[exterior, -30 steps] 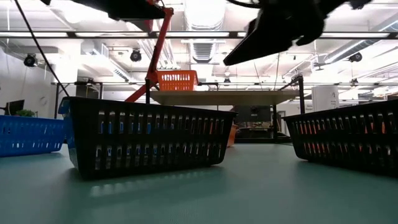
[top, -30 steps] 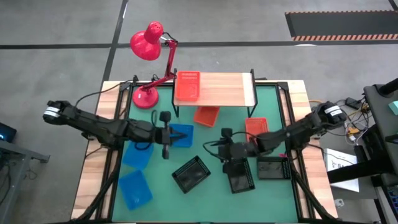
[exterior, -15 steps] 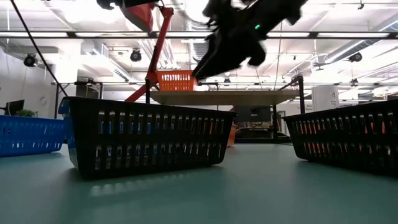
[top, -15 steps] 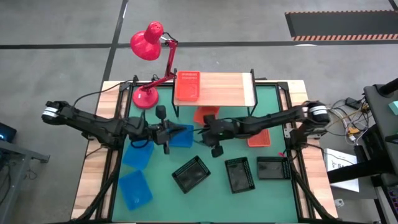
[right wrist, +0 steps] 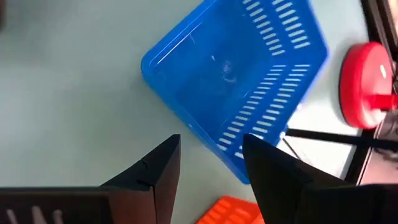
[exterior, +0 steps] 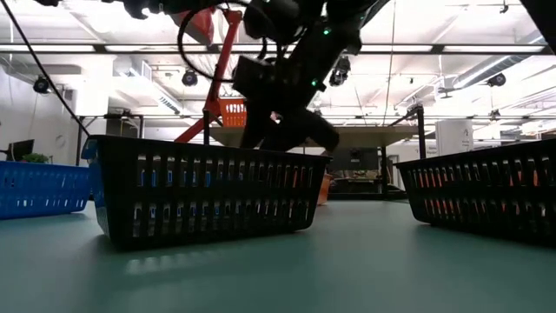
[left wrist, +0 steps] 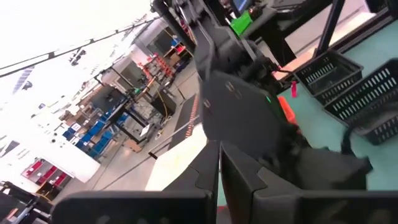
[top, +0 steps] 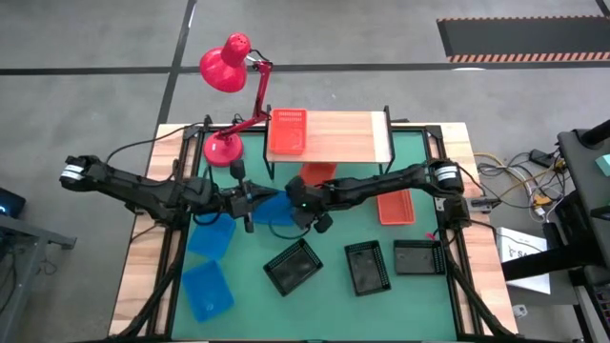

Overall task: Stack baskets on shelf by color
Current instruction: Put the top right blue bin on the shelf

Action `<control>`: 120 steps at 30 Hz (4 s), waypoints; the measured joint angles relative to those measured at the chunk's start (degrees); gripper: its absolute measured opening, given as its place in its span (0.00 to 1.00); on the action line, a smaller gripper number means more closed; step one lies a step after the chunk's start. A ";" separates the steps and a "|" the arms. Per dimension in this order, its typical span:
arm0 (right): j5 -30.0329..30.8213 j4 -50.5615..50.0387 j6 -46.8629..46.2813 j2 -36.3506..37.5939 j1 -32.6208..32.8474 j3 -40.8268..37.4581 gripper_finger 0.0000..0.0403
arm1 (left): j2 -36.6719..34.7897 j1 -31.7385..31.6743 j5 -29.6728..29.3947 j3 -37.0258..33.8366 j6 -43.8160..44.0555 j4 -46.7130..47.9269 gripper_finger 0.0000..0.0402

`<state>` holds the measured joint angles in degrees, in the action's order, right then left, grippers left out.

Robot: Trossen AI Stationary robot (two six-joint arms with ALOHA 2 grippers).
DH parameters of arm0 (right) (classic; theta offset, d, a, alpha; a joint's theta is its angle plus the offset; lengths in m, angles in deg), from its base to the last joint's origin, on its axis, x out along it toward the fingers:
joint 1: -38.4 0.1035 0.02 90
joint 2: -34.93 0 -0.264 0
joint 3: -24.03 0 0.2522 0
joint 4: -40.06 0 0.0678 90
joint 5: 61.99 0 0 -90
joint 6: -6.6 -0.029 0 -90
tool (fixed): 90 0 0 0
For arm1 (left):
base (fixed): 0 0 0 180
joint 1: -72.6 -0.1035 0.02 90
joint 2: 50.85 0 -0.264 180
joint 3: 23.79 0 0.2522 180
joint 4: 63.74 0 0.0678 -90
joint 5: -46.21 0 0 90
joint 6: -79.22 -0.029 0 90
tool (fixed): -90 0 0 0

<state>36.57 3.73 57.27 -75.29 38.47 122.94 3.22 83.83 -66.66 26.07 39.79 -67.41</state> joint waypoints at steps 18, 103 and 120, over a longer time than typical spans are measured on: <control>-4.63 -1.09 5.72 -3.48 -0.11 2.44 0.26 | -1.68 0.07 0.07 -0.07 0.09 -0.09 0.00; 7.95 -19.84 -28.96 19.54 -14.75 3.58 0.02 | -1.71 1.66 0.35 -0.09 0.18 -7.39 0.00; 9.36 -17.34 -28.12 18.36 -14.75 3.58 0.11 | -1.71 1.66 0.35 -0.09 0.18 -7.37 0.00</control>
<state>45.93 -13.61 29.15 -56.93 23.72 126.52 1.51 85.49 -66.31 25.98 39.98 -74.78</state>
